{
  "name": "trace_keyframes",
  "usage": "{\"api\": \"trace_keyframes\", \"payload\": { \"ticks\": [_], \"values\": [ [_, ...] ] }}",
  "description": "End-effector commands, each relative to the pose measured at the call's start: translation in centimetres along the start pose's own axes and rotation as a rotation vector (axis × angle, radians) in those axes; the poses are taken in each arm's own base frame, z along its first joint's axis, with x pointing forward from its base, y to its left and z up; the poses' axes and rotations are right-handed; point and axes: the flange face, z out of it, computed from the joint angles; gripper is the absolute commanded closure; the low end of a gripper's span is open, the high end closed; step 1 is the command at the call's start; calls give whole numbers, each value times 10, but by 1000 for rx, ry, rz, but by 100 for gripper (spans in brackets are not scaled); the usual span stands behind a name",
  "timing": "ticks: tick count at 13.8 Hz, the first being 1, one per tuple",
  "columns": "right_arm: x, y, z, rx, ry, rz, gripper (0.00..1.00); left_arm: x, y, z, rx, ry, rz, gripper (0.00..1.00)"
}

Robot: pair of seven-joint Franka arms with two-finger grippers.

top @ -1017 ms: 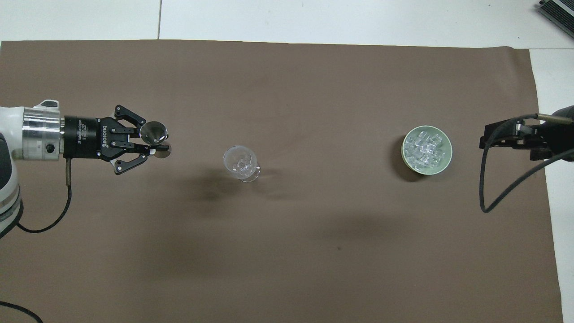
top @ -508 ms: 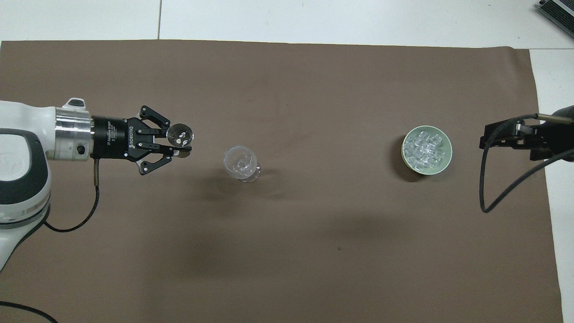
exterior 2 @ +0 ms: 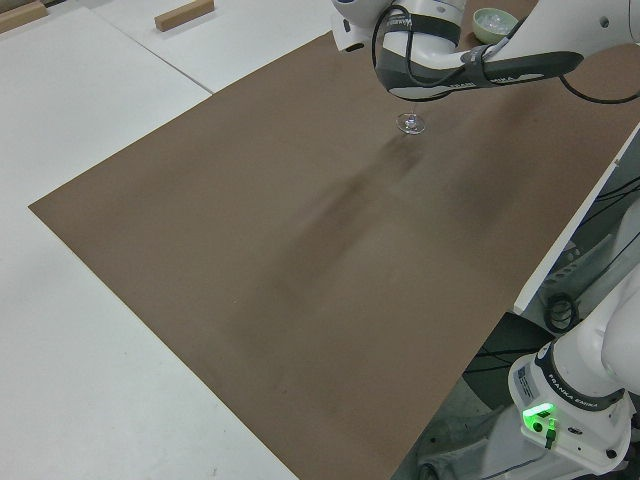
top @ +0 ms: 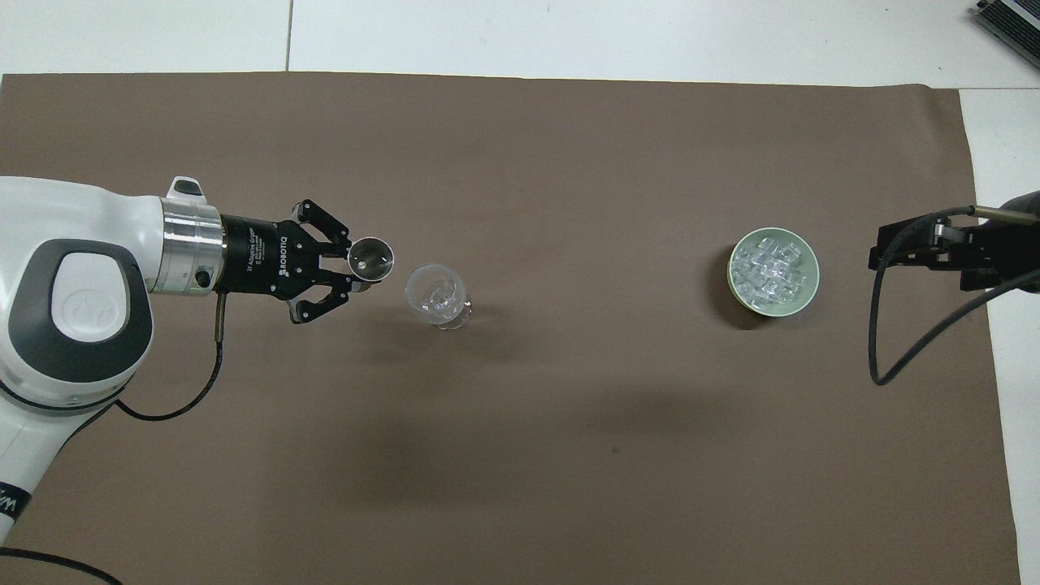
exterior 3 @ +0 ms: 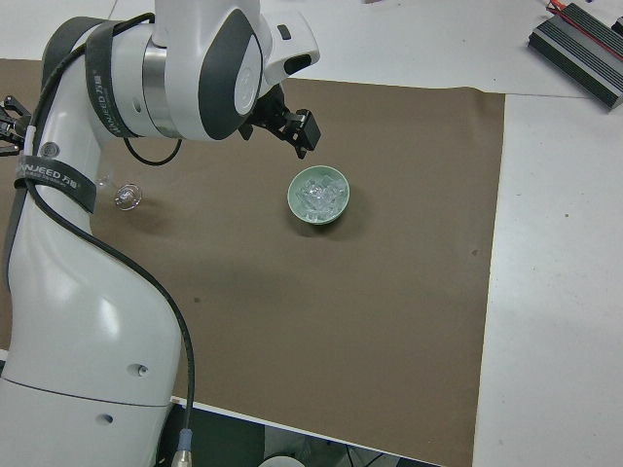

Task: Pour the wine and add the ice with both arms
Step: 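Move the held metal cup over the clear glass with the left gripper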

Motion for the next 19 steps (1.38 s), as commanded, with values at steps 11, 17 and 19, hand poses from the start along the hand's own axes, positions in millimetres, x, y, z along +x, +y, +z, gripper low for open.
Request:
{"api": "trace_keyframes", "payload": {
  "ticks": [11,17,19],
  "values": [
    [3,1,-2,24,6,-13,0,-33,-12,18,-12,232,138,100],
    [3,1,-2,24,6,-11,0,-42,-13,21,-7,301,175,100],
    [3,1,-2,24,6,-13,0,-45,-14,23,-4,310,182,100]
  ]
}}
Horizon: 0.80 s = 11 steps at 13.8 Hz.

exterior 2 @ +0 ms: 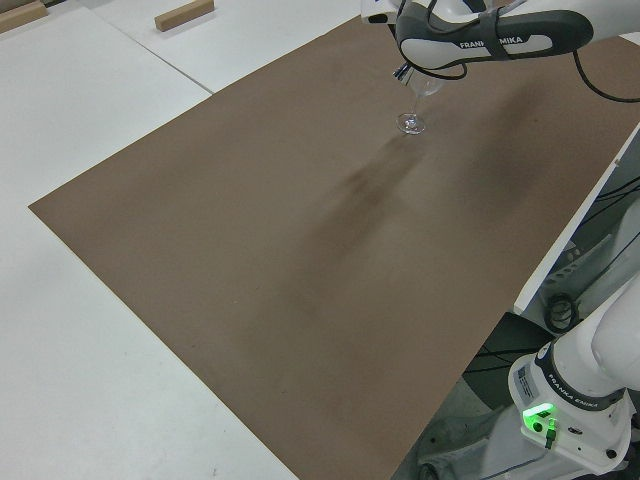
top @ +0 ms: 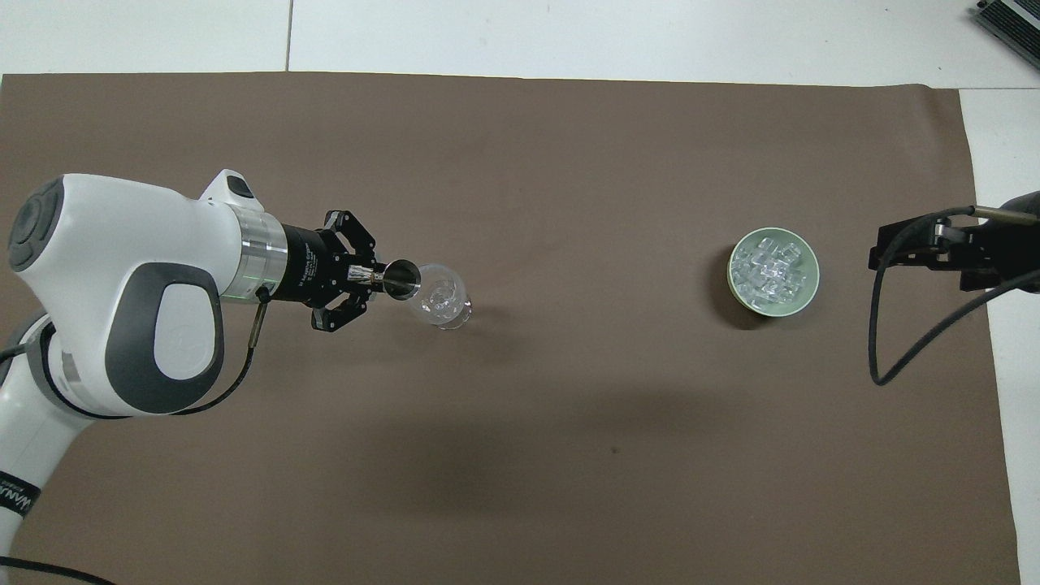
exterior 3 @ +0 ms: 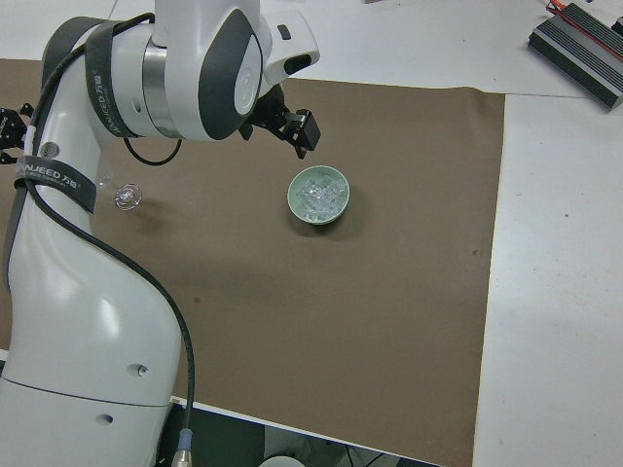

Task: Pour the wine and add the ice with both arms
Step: 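Move the held metal cup over the clear glass with the left gripper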

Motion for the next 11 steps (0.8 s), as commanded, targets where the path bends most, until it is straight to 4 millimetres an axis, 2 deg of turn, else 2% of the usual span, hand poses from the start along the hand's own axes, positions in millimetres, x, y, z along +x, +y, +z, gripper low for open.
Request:
{"api": "trace_keyframes", "payload": {
  "ticks": [1,4,8,11],
  "values": [
    [3,1,-2,24,6,-13,0,-10,-3,-5,-16,27,0,100],
    [3,1,-2,24,6,-13,0,-12,-1,-7,-16,52,8,100],
    [3,1,-2,24,6,-13,0,-30,1,-2,-8,118,23,100],
    [3,1,-2,24,6,-11,0,-37,-1,1,1,153,53,100]
  ]
}}
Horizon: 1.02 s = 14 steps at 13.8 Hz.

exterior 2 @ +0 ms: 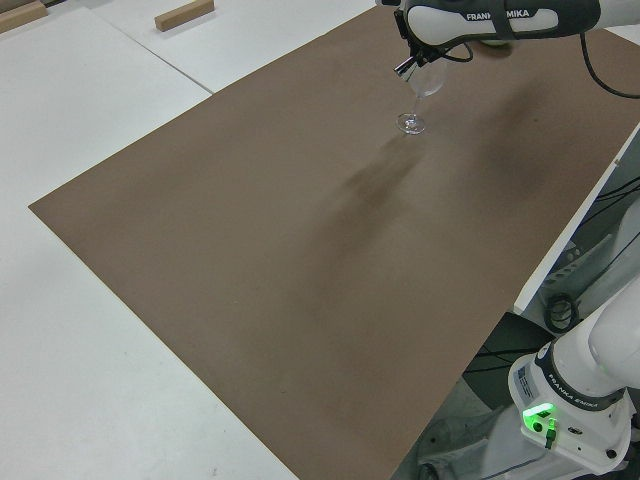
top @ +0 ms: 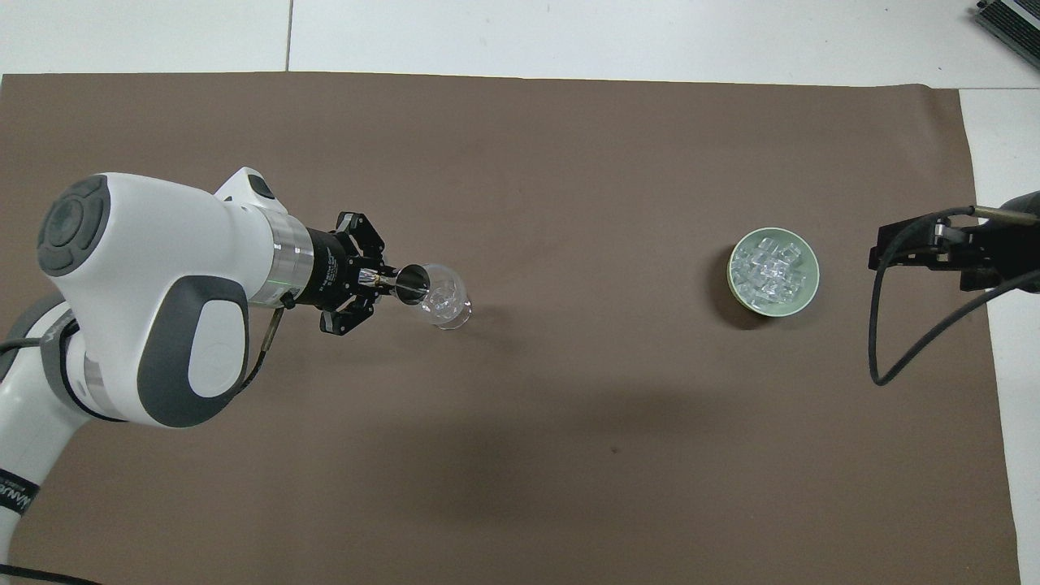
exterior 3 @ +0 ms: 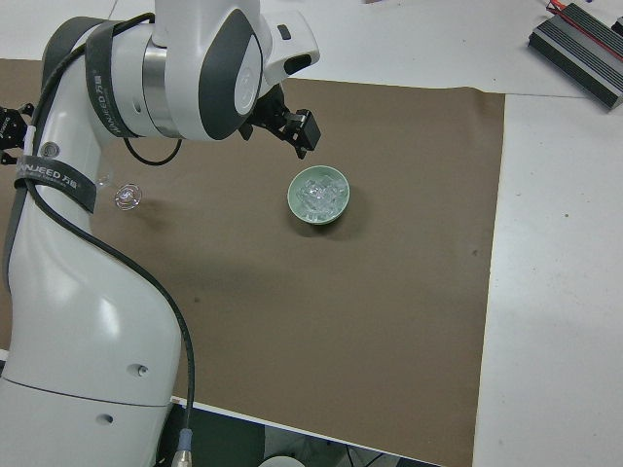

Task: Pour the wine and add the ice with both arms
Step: 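Tilt the metal cup with the left gripper to pour into the glass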

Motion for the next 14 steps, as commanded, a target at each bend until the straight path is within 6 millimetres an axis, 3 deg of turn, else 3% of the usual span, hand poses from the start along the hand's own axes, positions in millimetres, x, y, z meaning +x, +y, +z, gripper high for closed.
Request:
{"api": "trace_keyframes", "payload": {
  "ticks": [1,12,14],
  "values": [
    [3,1,-2,24,6,-13,0,-9,0,-3,-11,40,16,100],
    [2,0,-1,10,-1,-32,0,-23,1,-3,-11,160,88,100],
    [-3,-6,0,10,-7,-129,0,-30,-1,-1,-8,191,104,100]
  ]
}}
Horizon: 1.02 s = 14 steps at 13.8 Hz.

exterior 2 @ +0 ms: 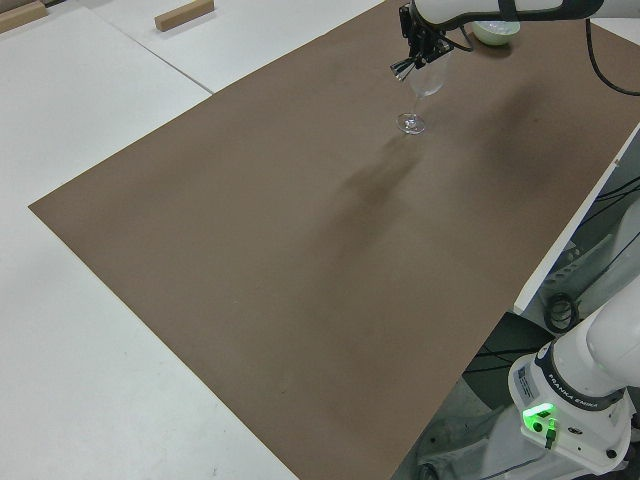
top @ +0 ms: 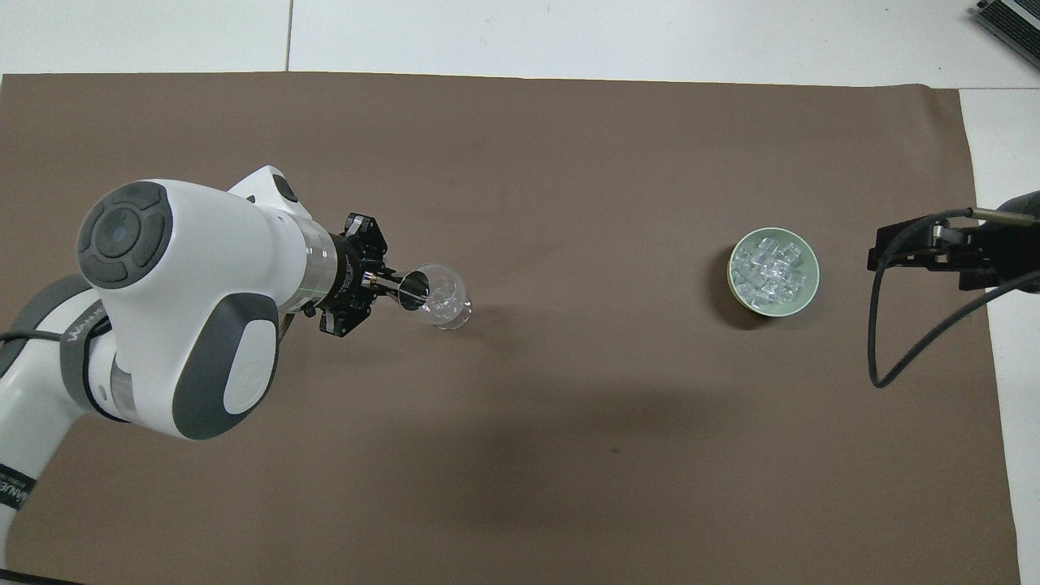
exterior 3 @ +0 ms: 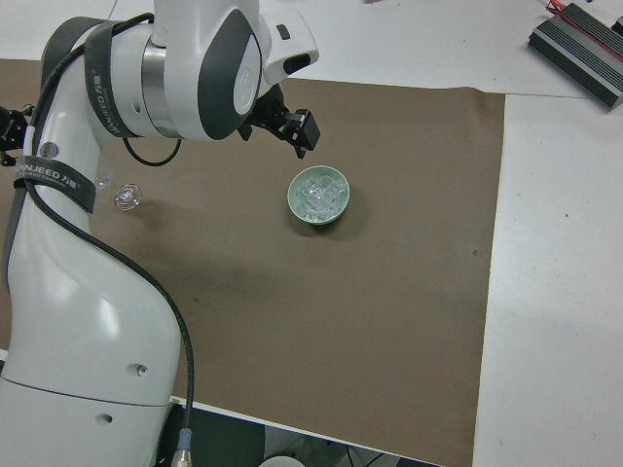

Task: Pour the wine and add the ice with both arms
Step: 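Tilt the metal cup with the left gripper to pour into the glass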

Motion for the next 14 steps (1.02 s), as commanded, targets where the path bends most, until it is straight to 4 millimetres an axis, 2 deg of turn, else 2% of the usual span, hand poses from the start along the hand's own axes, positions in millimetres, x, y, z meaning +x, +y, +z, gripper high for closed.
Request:
{"api": "trace_keyframes", "payload": {
  "ticks": [1,4,14],
  "values": [
    [-2,-4,-1,11,-5,-115,0,-10,1,-4,-11,41,10,100],
    [-3,-3,-1,4,-6,-146,0,-19,-1,-2,-7,71,42,100],
    [-6,-17,0,3,-5,-220,0,-22,5,-10,-28,149,90,100]
  ]
}}
